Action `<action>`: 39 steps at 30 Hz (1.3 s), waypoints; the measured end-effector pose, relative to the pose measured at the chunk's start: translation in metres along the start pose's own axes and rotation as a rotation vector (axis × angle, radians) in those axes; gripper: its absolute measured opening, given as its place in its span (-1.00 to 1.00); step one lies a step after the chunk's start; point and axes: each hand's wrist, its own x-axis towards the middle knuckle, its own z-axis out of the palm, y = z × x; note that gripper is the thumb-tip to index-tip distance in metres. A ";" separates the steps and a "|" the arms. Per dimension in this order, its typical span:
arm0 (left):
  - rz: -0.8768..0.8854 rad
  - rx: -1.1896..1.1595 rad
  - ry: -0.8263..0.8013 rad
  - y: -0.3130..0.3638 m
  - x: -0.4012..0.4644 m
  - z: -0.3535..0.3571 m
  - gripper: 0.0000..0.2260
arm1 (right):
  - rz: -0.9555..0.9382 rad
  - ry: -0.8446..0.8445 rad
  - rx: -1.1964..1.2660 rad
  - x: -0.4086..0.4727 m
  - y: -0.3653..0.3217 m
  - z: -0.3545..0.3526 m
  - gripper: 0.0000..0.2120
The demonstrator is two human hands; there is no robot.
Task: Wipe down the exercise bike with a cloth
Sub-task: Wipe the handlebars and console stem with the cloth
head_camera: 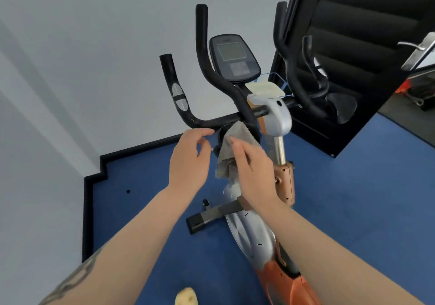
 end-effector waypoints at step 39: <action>-0.094 -0.421 -0.115 -0.010 0.027 0.040 -0.76 | -0.098 0.084 -0.214 0.013 0.003 0.026 -0.69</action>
